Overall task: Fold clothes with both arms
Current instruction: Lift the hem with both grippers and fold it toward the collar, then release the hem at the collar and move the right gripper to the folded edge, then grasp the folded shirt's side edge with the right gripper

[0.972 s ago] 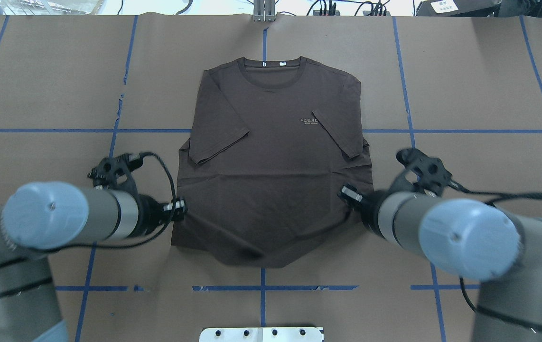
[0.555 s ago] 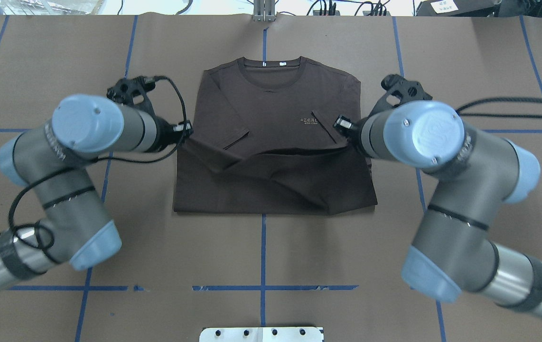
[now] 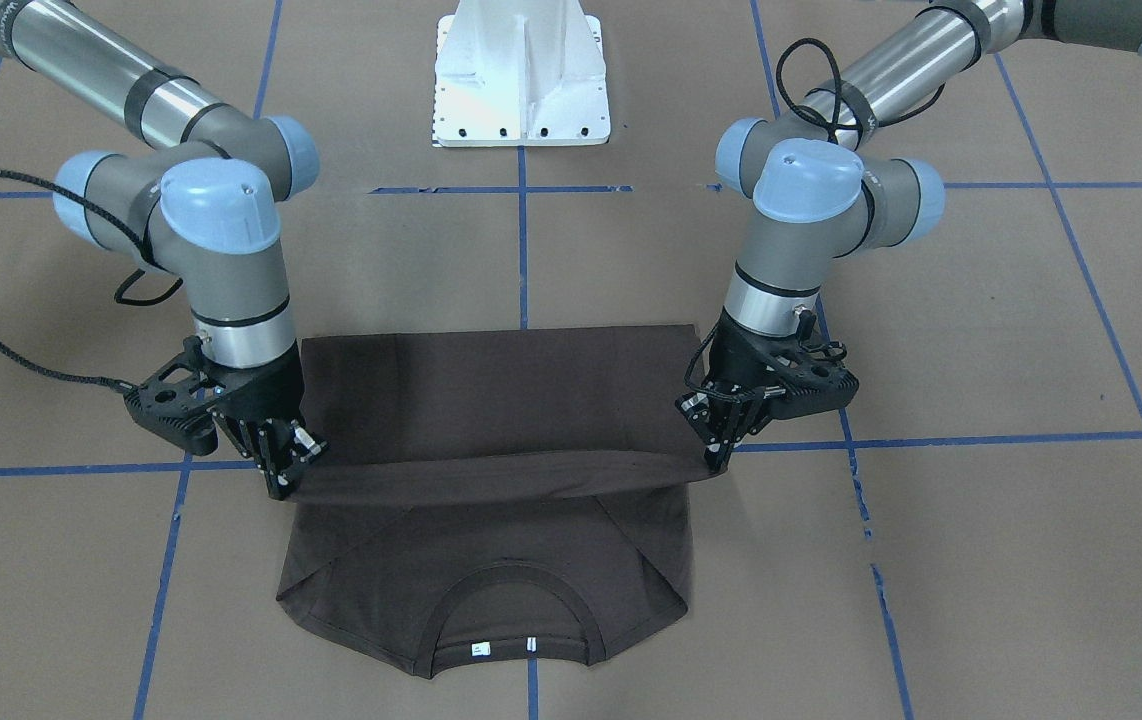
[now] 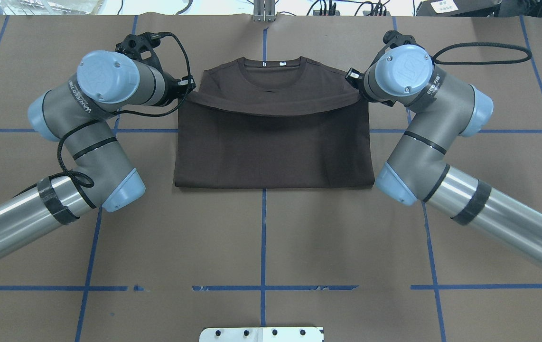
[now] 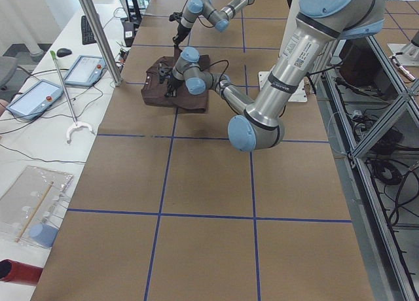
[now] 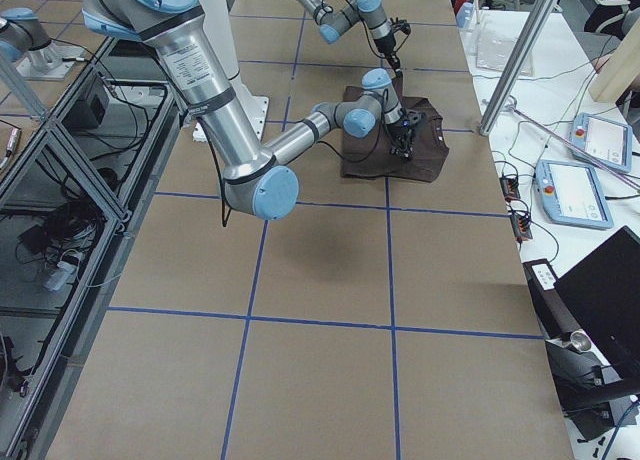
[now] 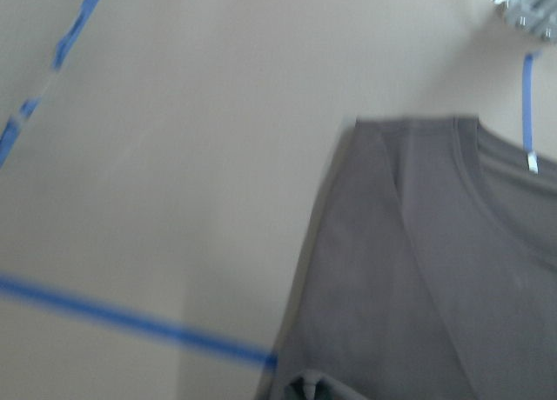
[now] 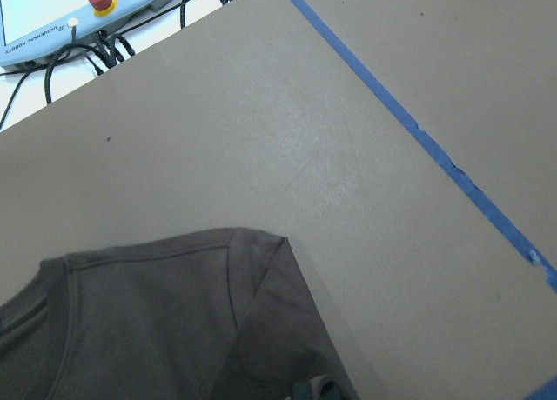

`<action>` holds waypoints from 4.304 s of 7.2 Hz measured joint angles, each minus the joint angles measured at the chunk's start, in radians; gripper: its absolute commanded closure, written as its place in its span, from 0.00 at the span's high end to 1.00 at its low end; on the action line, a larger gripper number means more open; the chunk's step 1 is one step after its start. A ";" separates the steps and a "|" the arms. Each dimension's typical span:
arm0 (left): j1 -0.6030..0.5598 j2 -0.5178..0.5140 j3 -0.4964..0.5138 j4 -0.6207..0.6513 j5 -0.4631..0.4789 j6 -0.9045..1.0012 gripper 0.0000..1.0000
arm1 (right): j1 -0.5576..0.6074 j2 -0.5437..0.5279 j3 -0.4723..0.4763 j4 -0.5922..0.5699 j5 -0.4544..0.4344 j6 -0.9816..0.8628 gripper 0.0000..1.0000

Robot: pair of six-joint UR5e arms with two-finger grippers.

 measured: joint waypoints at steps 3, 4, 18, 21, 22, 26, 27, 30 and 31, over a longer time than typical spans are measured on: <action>-0.008 -0.054 0.159 -0.117 0.070 0.029 0.00 | 0.032 0.075 -0.135 0.039 0.012 -0.005 0.00; -0.013 -0.056 0.183 -0.139 0.080 0.045 0.19 | 0.038 0.099 -0.168 0.040 0.013 -0.006 0.00; -0.024 -0.021 0.108 -0.343 0.008 0.050 0.40 | -0.065 -0.260 0.180 0.220 0.282 0.306 0.80; -0.025 -0.016 0.109 -0.340 0.009 0.050 0.40 | -0.109 -0.286 0.177 0.220 0.287 0.308 0.00; -0.025 -0.015 0.109 -0.340 0.009 0.050 0.40 | -0.111 -0.308 0.185 0.221 0.292 0.301 0.00; -0.028 -0.016 0.109 -0.341 0.009 0.050 0.40 | -0.111 -0.337 0.234 0.222 0.307 0.286 0.00; -0.030 -0.016 0.109 -0.342 0.009 0.050 0.40 | -0.110 -0.339 0.253 0.221 0.319 0.286 0.00; -0.032 -0.017 0.109 -0.342 0.009 0.050 0.40 | -0.108 -0.365 0.310 0.220 0.347 0.289 0.00; -0.032 -0.018 0.109 -0.342 0.009 0.050 0.40 | -0.109 -0.376 0.323 0.220 0.351 0.290 0.00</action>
